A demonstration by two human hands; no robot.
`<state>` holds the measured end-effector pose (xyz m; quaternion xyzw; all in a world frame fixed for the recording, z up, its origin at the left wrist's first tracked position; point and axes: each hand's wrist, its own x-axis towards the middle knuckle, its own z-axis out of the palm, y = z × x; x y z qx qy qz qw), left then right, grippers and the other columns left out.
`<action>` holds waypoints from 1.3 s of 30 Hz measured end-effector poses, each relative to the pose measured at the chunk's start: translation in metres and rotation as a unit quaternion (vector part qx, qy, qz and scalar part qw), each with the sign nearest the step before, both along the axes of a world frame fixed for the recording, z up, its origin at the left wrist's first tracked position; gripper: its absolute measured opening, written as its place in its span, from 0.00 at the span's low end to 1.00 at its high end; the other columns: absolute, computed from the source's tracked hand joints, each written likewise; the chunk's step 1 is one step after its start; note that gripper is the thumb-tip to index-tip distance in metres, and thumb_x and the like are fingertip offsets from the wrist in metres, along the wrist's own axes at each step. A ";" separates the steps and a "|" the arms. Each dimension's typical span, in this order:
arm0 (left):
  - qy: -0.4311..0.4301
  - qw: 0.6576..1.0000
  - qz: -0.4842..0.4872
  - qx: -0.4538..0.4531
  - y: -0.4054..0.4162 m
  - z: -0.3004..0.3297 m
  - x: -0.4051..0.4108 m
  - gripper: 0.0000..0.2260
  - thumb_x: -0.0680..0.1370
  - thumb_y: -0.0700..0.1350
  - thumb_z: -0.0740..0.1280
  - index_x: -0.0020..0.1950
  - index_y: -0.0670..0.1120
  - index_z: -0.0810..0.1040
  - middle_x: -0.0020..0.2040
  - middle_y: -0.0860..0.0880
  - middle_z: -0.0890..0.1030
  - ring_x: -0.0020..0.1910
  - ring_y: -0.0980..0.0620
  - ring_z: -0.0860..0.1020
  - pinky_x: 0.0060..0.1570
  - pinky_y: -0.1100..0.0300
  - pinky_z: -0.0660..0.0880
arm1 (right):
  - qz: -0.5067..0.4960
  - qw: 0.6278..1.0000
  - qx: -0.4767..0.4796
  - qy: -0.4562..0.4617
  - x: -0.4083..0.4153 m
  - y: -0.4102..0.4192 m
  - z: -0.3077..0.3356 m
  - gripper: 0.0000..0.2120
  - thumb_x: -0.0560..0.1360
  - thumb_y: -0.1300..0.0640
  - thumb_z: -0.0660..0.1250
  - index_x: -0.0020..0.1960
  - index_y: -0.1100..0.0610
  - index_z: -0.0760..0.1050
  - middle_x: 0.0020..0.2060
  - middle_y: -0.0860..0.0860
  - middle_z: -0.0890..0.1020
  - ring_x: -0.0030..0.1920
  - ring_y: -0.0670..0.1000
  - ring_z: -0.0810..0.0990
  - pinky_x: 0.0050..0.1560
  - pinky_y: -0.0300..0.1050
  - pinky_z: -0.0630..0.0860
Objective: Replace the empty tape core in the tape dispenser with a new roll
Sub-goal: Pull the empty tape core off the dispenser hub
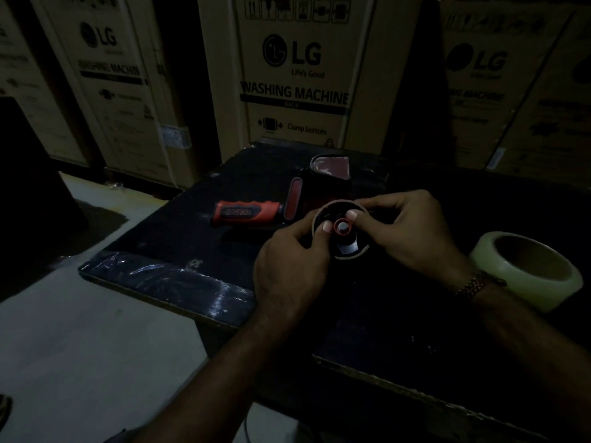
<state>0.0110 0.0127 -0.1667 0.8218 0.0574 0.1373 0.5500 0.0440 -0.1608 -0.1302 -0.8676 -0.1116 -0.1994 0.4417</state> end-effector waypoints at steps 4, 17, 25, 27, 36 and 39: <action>-0.005 1.000 0.002 -0.005 -0.001 -0.003 0.001 0.14 0.81 0.64 0.67 0.65 0.66 0.82 0.55 0.62 0.87 0.57 0.60 0.83 0.59 0.53 0.82 | 0.000 1.000 0.006 0.001 -0.001 0.000 -0.001 0.09 0.76 0.54 0.78 0.56 0.52 0.89 0.51 0.46 0.90 0.50 0.40 0.88 0.57 0.45 0.86; -0.026 0.999 0.031 -0.021 -0.002 -0.002 0.000 0.13 0.78 0.63 0.69 0.61 0.66 0.83 0.51 0.59 0.89 0.54 0.55 0.86 0.56 0.49 0.83 | -0.011 1.000 0.006 0.001 -0.001 0.002 -0.001 0.09 0.75 0.53 0.79 0.55 0.52 0.90 0.48 0.47 0.91 0.48 0.42 0.89 0.54 0.50 0.87; -0.036 0.998 0.036 -0.028 -0.002 -0.004 0.000 0.13 0.78 0.61 0.68 0.61 0.64 0.84 0.50 0.60 0.89 0.53 0.58 0.85 0.57 0.52 0.83 | -0.011 1.000 0.016 0.007 -0.003 0.006 -0.001 0.09 0.75 0.55 0.79 0.55 0.54 0.90 0.49 0.48 0.91 0.48 0.43 0.89 0.54 0.49 0.87; -0.039 0.998 0.037 -0.025 -0.002 -0.004 0.000 0.12 0.79 0.59 0.68 0.61 0.62 0.85 0.49 0.60 0.88 0.50 0.59 0.84 0.56 0.52 0.84 | -0.003 1.000 0.024 0.007 -0.003 0.007 -0.002 0.10 0.75 0.55 0.79 0.56 0.54 0.89 0.50 0.48 0.91 0.50 0.43 0.89 0.56 0.48 0.87; -0.042 0.997 0.050 -0.029 -0.001 -0.004 -0.001 0.13 0.81 0.60 0.68 0.64 0.64 0.84 0.53 0.59 0.88 0.51 0.59 0.83 0.53 0.58 0.81 | 0.045 0.982 0.082 0.163 0.005 0.001 0.006 0.15 0.77 0.56 0.77 0.63 0.55 0.86 0.54 0.51 0.89 0.55 0.49 0.88 0.57 0.46 0.84; -0.043 0.998 0.047 -0.023 0.000 -0.005 0.000 0.13 0.81 0.61 0.68 0.64 0.64 0.84 0.52 0.60 0.88 0.46 0.63 0.79 0.46 0.65 0.76 | 0.041 0.986 0.059 0.150 0.005 0.000 0.004 0.13 0.77 0.55 0.77 0.61 0.55 0.87 0.53 0.50 0.90 0.54 0.49 0.88 0.54 0.45 0.83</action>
